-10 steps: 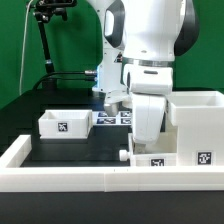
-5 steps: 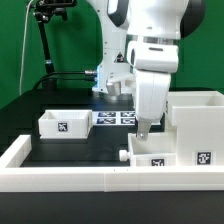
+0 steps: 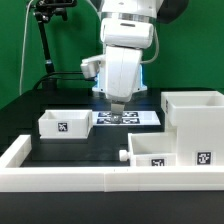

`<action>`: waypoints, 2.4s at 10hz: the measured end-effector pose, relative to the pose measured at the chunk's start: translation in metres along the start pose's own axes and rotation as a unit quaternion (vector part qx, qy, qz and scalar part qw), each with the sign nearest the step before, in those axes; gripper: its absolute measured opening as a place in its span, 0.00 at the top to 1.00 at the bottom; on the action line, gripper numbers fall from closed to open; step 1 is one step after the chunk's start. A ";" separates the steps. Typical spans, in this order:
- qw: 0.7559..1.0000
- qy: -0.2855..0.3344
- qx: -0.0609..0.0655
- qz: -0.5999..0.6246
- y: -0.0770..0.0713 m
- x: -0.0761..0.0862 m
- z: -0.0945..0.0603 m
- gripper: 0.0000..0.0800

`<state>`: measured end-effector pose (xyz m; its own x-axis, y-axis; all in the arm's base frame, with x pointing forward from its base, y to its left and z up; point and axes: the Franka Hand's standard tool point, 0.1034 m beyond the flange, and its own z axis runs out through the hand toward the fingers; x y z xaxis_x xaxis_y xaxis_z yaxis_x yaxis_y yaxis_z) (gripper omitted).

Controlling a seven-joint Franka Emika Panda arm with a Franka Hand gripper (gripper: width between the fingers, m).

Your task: Assemble drawer

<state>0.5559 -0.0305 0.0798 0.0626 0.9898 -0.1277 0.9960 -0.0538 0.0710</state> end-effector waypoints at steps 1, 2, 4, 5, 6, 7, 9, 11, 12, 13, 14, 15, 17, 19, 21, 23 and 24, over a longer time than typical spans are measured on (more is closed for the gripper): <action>1.000 0.000 0.000 0.000 0.000 -0.001 0.000 0.19; 1.000 0.000 0.001 -0.002 0.000 -0.003 0.001 0.19; 0.999 0.010 0.003 -0.035 0.005 -0.015 0.008 0.19; 0.999 0.028 0.005 -0.039 0.010 -0.027 0.016 0.19; 0.998 0.041 0.007 -0.043 0.013 -0.033 0.020 0.19; 0.998 0.047 0.008 -0.050 0.013 -0.038 0.025 0.19; 0.996 0.072 0.017 -0.059 0.006 -0.056 0.036 0.19; 0.993 0.095 0.028 -0.061 -0.005 -0.055 0.048 0.19; 0.992 0.101 0.036 -0.068 -0.012 -0.043 0.054 0.19; 0.991 0.103 0.039 -0.073 -0.014 -0.032 0.056 0.19; 0.990 0.103 0.040 -0.084 -0.014 -0.021 0.056 0.19; 0.989 0.102 0.042 -0.094 -0.014 -0.011 0.056 0.19; 0.990 0.102 0.042 -0.093 -0.015 -0.013 0.057 0.19; 0.990 0.102 0.042 -0.093 -0.015 -0.014 0.057 0.19; 0.989 0.102 0.043 -0.094 -0.016 -0.014 0.058 0.19; 0.989 0.103 0.049 -0.092 -0.020 -0.005 0.062 0.19; 0.989 0.102 0.050 -0.093 -0.020 0.004 0.061 0.19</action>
Offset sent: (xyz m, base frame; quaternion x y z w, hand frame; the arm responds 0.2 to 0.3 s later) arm 0.0268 -0.0130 -0.0101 -0.0041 0.0859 -0.0327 0.9958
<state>0.5405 -0.0338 0.0178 -0.1265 0.9892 0.0742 0.9910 0.1292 -0.0338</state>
